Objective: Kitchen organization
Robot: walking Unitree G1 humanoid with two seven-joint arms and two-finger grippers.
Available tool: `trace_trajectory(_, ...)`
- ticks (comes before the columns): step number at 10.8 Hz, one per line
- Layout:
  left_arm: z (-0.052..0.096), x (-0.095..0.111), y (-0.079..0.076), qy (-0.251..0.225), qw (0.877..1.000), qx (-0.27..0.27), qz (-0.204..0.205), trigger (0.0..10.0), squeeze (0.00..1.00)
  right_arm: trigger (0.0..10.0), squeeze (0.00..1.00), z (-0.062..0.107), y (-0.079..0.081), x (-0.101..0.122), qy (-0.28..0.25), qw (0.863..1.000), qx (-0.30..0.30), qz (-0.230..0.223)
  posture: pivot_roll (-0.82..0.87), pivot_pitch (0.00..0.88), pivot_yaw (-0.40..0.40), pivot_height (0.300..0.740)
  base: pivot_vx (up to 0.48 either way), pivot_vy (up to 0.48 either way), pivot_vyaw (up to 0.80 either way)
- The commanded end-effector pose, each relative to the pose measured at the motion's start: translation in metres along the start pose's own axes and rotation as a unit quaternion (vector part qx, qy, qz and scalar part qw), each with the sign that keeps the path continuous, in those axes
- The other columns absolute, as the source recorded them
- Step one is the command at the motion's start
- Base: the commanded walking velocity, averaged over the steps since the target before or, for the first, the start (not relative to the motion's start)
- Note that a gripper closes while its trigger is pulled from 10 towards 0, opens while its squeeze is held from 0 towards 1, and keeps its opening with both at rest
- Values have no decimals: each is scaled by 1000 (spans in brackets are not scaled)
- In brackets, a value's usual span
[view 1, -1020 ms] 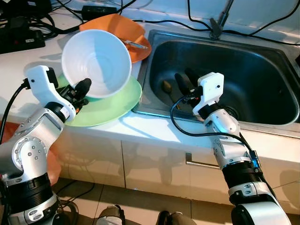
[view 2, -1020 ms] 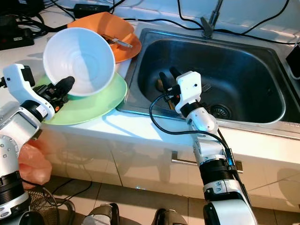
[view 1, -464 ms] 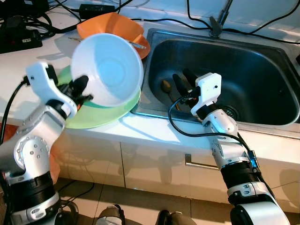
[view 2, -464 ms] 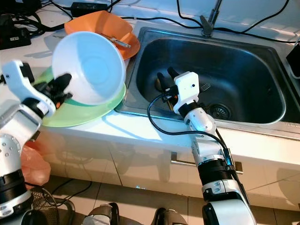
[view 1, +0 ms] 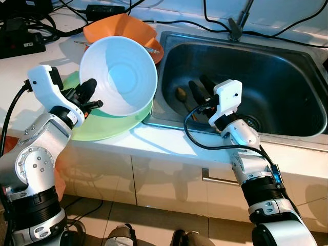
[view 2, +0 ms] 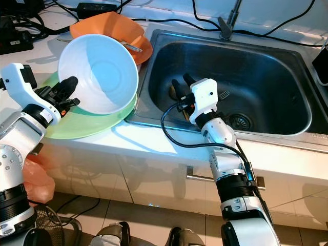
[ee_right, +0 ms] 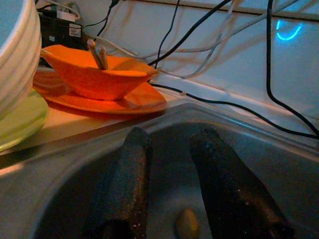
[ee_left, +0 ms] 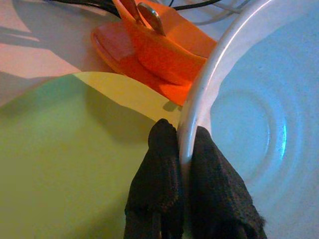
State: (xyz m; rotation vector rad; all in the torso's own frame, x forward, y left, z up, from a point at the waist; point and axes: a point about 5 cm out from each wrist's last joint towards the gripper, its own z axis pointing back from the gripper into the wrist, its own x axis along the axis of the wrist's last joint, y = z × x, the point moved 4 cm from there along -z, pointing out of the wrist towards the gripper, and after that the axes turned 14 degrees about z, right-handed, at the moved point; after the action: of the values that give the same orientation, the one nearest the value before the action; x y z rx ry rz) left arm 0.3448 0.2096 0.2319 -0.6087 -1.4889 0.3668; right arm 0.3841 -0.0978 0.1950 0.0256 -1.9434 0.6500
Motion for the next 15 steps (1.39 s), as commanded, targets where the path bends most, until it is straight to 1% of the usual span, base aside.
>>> trace_trajectory(1,1,-4,1,7,1000,6,-1,0,0,10000,0,-1,-2,1,1,1000,-1,2,142,156,-52,740,0,0,0)
trace_trajectory(4,1,-4,1,7,1000,6,-1,0,0,10000,0,-1,-2,1,1,1000,-1,2,142,156,-52,740,0,0,0)
trace_trajectory(5,-2,15,-38,-50,996,-79,5,10000,0,10000,0,-4,-14,6,-7,999,-23,-21,142,140,-59,740,0,0,0)
trace_trajectory(6,4,37,-83,-118,977,-175,15,10000,0,10000,0,-8,-28,12,-18,997,-49,-51,142,140,-59,740,0,0,0)
trace_trajectory(7,6,41,-90,-131,972,-192,19,10000,0,10000,0,-9,-29,13,-20,997,-53,-58,144,139,-58,740,0,0,0)
trace_trajectory(9,5,41,-86,-136,973,-184,25,10000,0,10000,0,-9,-26,13,-21,997,-51,-62,144,136,-56,740,0,0,0)
trace_trajectory(11,4,48,-91,-162,969,-187,23,10000,0,10000,0,-10,-30,14,-24,995,-54,-75,141,131,-55,740,0,0,0)
trace_trajectory(12,1,52,-90,-175,969,-174,1,10000,0,10000,0,-8,-37,12,-23,994,-60,-83,139,129,-55,740,0,0,0)
trace_trajectory(13,-2,51,-91,-177,970,-166,-17,10000,0,10000,0,-8,-42,14,-28,993,-64,-100,138,129,-54,740,0,0,0)
trace_trajectory(14,-8,45,-95,-175,970,-157,-55,10000,0,10000,0,-8,-43,20,-40,990,-48,-127,135,130,-52,740,0,0,0)
trace_trajectory(15,-13,37,-102,-168,969,-157,-87,10000,0,10000,0,-8,-43,26,-53,990,-27,-125,135,131,-52,740,0,0,0)
